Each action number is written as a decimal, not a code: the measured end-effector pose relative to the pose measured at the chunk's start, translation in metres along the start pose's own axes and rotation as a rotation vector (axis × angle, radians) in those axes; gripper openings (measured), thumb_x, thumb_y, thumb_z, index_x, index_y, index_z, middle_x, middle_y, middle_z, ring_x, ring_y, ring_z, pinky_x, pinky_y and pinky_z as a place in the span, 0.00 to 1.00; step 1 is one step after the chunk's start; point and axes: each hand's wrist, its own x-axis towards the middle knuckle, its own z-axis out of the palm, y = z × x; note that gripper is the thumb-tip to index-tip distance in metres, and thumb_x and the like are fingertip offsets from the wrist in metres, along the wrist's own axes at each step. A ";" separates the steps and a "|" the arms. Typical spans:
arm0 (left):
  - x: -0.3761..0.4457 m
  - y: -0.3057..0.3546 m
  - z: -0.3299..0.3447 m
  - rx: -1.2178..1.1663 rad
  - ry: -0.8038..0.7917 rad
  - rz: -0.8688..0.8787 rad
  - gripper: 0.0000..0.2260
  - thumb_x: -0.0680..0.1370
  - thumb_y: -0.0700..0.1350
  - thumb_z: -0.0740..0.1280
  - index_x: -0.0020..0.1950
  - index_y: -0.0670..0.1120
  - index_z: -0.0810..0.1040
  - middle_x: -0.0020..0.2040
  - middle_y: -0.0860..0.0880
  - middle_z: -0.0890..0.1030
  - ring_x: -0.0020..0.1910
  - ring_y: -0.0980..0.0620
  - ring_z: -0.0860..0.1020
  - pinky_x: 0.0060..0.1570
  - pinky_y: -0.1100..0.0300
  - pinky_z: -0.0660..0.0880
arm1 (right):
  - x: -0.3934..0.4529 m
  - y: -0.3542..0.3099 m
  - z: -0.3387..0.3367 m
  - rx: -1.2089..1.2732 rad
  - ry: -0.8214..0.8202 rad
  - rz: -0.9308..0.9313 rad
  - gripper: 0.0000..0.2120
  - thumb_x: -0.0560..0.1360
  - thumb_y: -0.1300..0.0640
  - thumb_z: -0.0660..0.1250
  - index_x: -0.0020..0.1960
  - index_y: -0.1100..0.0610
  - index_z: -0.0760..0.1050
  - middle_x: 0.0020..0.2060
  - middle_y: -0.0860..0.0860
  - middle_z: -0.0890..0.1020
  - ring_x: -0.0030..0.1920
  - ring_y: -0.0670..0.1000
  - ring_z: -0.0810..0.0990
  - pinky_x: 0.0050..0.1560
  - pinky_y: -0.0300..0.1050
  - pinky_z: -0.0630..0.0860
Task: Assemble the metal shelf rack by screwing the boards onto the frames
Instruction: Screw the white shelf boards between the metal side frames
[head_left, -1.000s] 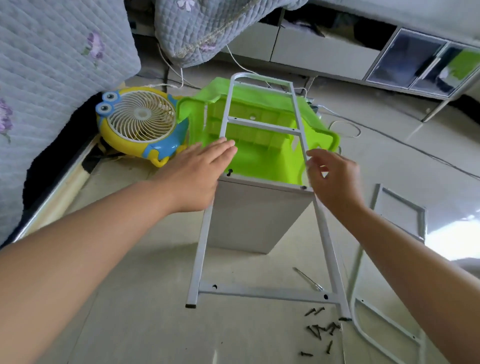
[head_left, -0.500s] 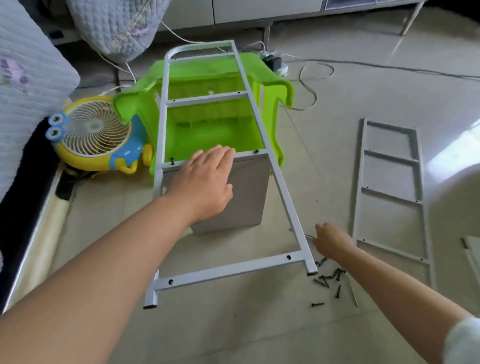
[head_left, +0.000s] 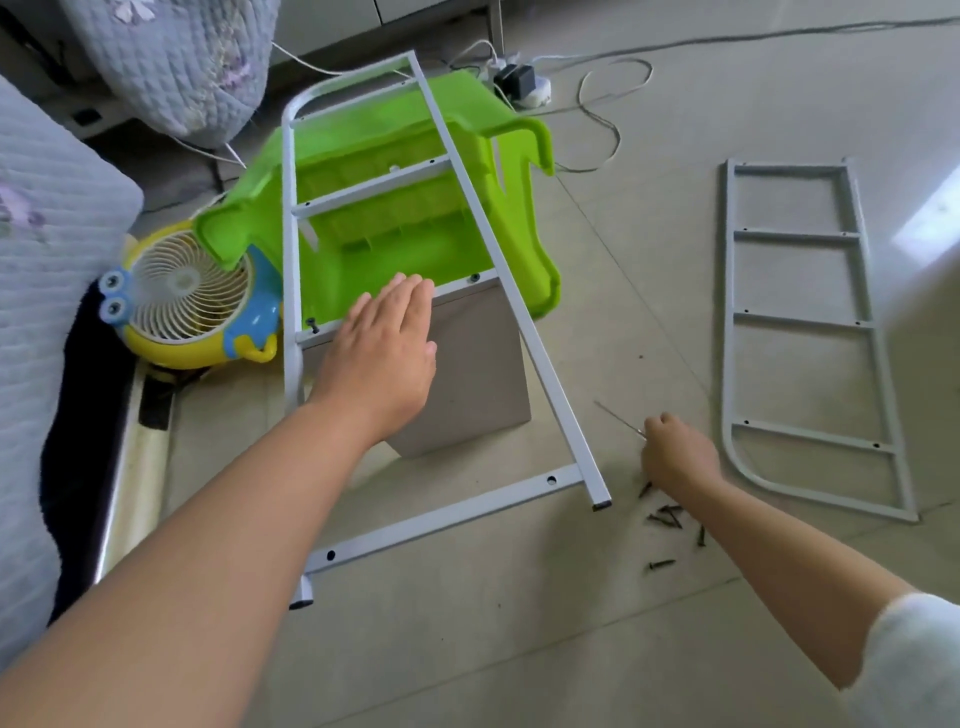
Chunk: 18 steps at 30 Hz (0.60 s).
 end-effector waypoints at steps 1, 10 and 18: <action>0.000 0.000 -0.001 -0.005 -0.001 0.001 0.25 0.82 0.45 0.50 0.76 0.42 0.44 0.77 0.47 0.47 0.76 0.51 0.45 0.72 0.57 0.41 | 0.001 -0.003 -0.005 0.138 0.040 0.040 0.08 0.75 0.65 0.55 0.51 0.64 0.70 0.51 0.59 0.74 0.47 0.58 0.73 0.40 0.43 0.65; 0.002 -0.007 -0.011 0.030 0.058 -0.020 0.25 0.81 0.47 0.44 0.76 0.43 0.42 0.77 0.48 0.44 0.76 0.53 0.43 0.72 0.56 0.38 | 0.020 -0.056 -0.131 0.961 0.627 -0.051 0.07 0.72 0.62 0.67 0.49 0.64 0.78 0.44 0.58 0.79 0.45 0.59 0.79 0.47 0.43 0.73; 0.003 -0.051 -0.026 -0.190 0.217 -0.159 0.28 0.76 0.49 0.48 0.74 0.38 0.58 0.75 0.42 0.59 0.74 0.47 0.56 0.71 0.55 0.53 | 0.009 -0.144 -0.207 1.097 0.598 -0.320 0.05 0.70 0.63 0.67 0.45 0.57 0.78 0.39 0.54 0.80 0.44 0.58 0.80 0.48 0.48 0.76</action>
